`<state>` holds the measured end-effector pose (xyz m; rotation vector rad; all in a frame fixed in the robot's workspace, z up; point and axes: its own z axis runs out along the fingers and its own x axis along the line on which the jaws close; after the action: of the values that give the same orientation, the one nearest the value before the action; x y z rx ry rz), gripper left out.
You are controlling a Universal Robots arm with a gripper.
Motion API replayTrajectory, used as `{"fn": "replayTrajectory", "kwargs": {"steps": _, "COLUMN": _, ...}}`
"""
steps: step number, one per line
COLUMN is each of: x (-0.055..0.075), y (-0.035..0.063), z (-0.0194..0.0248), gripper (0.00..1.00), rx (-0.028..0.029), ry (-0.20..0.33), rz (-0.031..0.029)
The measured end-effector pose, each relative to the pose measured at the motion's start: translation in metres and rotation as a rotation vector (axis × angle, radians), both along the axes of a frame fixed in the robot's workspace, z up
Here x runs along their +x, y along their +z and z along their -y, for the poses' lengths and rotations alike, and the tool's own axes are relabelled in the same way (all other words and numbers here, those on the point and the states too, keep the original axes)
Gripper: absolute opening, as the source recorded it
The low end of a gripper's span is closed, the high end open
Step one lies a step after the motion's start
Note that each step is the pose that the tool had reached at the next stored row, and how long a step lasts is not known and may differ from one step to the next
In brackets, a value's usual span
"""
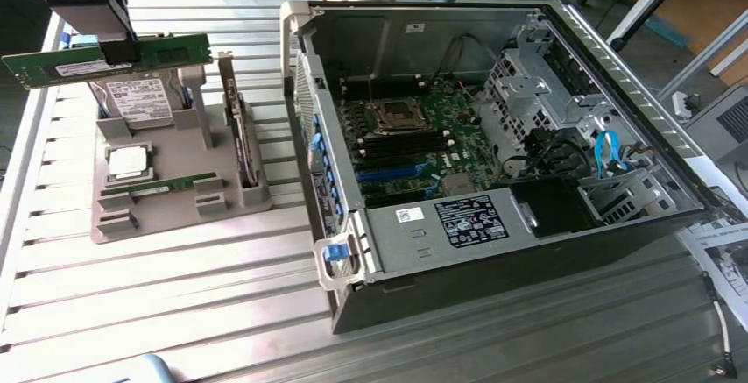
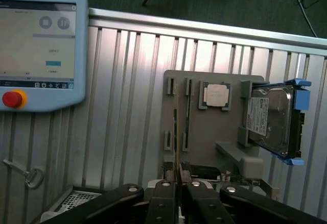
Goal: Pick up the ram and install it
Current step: 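Pick up the ram and move it above insertion slot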
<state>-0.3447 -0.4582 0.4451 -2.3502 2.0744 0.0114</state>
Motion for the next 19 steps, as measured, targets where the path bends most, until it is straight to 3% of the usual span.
{"fn": "replayTrajectory", "kwargs": {"steps": 19, "x": 0.0080, "y": -0.0072, "z": 0.0000, "gripper": 0.14, "rx": 0.0000, "ry": 0.000, "rz": 0.0000}}
